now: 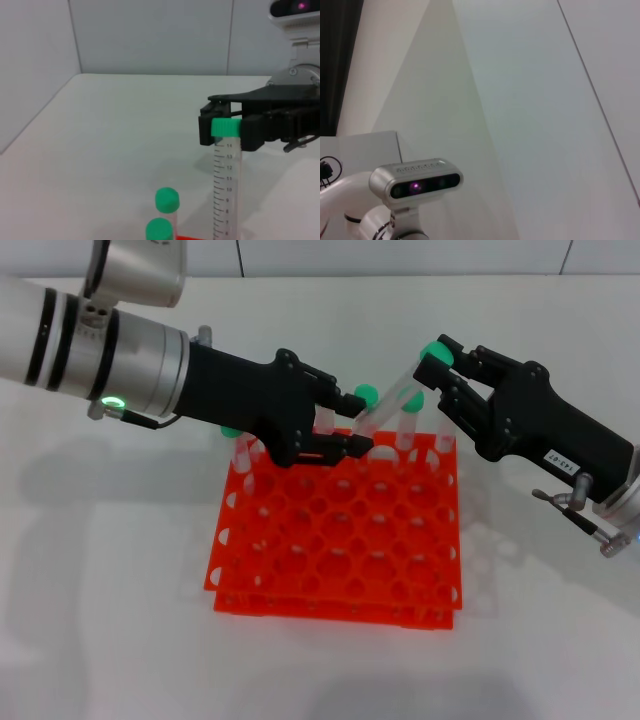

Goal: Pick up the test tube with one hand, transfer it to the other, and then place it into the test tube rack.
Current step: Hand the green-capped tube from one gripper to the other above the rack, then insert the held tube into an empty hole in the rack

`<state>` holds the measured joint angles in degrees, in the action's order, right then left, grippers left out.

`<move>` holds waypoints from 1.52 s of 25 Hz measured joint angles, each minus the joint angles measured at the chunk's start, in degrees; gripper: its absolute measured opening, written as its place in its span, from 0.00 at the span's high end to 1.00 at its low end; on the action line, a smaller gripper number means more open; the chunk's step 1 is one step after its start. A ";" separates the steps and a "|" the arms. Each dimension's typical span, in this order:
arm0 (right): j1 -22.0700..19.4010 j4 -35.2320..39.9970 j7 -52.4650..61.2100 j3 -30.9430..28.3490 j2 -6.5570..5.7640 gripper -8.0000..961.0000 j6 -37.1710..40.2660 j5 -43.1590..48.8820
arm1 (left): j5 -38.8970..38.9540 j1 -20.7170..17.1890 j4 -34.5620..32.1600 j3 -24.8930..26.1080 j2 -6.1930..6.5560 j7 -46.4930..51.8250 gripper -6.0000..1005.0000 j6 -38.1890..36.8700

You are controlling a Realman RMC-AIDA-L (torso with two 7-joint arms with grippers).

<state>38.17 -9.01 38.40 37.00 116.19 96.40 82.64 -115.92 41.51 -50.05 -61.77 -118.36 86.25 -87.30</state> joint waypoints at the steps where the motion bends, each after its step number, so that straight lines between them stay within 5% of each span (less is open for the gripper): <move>1: -0.01 0.01 0.00 0.00 0.00 0.73 0.00 0.02 | -0.05 -0.62 -1.38 -0.27 -0.19 0.90 0.63 -0.03; 10: -0.11 0.85 0.39 0.80 -0.04 0.73 0.45 0.32 | -1.20 -4.07 -12.04 -0.41 -0.02 11.18 0.40 -2.83; 17: -1.70 6.20 5.53 0.97 -0.12 0.73 0.63 3.20 | -3.51 -9.72 -29.44 -0.04 -0.55 23.60 0.14 -6.84; 29: -2.27 17.83 16.12 7.34 -0.51 0.73 0.87 3.34 | 2.35 -28.24 -51.75 0.64 -0.85 32.77 0.12 -9.15; 38: -2.31 26.40 23.43 11.33 -0.63 0.73 0.77 3.27 | 15.10 -42.58 -49.69 7.88 -1.20 21.17 0.12 -8.79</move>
<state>35.86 17.40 61.82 48.33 115.56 97.17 85.91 -100.82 -1.07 -99.74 -53.89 -119.55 107.42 -96.09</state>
